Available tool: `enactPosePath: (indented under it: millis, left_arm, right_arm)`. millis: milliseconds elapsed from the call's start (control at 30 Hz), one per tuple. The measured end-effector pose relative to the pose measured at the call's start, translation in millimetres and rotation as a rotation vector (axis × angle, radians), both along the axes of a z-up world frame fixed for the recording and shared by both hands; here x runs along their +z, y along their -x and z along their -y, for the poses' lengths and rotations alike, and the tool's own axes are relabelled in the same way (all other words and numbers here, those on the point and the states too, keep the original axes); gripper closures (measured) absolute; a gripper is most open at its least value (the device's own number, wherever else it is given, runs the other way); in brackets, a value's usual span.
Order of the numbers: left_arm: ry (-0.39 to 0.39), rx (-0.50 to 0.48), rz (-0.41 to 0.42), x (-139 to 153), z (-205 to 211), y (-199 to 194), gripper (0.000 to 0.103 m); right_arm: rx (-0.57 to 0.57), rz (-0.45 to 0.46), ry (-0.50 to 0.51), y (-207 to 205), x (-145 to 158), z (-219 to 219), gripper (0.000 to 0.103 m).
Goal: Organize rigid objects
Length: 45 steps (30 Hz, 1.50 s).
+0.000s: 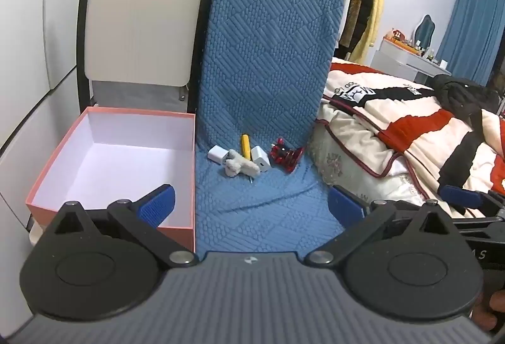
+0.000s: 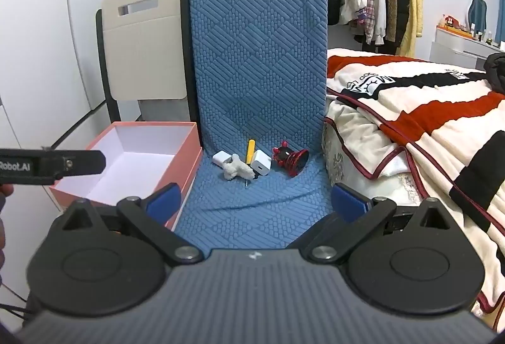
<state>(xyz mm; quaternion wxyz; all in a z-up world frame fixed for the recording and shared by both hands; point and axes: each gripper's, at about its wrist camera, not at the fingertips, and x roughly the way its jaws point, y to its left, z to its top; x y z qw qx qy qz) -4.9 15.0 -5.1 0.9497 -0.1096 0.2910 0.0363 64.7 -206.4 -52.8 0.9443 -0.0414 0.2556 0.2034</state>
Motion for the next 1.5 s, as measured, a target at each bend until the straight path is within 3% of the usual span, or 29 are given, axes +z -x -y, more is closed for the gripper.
enactPosePath:
  millis: [1500]
  left_arm:
    - [-0.003,0.004,-0.071,-25.6,4.3,-15.2,0.000]
  right_arm:
    - [-0.007,-0.016,0.021,-7.0,-17.7,1.9,0.000]
